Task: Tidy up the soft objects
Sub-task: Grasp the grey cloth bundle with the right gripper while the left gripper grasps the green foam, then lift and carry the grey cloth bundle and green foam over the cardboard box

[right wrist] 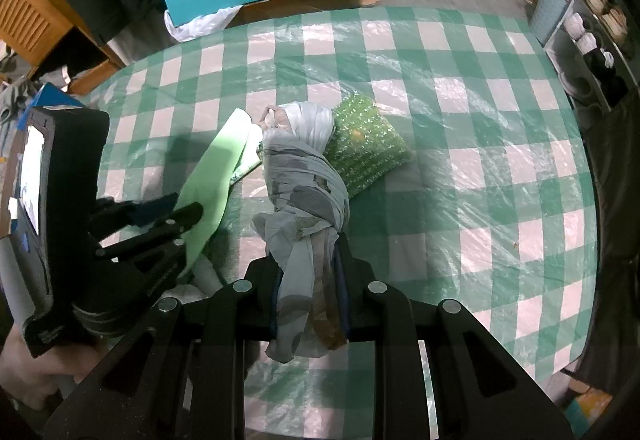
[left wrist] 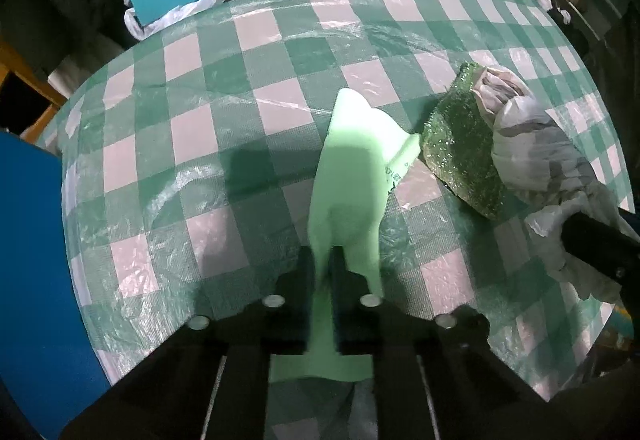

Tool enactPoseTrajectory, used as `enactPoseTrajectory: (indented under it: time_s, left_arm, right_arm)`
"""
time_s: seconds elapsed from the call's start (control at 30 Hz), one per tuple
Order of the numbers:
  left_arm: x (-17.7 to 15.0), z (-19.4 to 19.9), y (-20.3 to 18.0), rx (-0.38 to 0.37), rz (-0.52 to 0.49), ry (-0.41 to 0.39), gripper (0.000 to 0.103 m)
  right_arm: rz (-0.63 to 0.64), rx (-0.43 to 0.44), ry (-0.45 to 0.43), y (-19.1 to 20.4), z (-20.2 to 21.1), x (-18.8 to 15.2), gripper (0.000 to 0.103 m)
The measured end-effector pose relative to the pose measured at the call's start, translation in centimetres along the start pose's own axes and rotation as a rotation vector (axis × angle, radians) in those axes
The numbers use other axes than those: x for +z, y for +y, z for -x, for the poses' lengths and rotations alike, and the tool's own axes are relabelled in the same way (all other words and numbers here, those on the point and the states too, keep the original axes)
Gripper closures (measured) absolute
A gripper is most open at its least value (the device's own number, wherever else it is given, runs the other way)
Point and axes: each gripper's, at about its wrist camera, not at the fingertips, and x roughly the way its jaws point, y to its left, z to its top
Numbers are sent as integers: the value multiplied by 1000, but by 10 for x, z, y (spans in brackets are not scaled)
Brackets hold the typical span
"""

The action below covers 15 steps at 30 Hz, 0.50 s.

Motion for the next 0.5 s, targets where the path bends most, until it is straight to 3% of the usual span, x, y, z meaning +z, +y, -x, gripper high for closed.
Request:
enactPoseTrajectory:
  time_s: [0.5]
  left_arm:
    - [-1, 34, 9, 3, 21, -69, 99]
  right_arm:
    - [21, 3, -27, 9, 12, -1, 83]
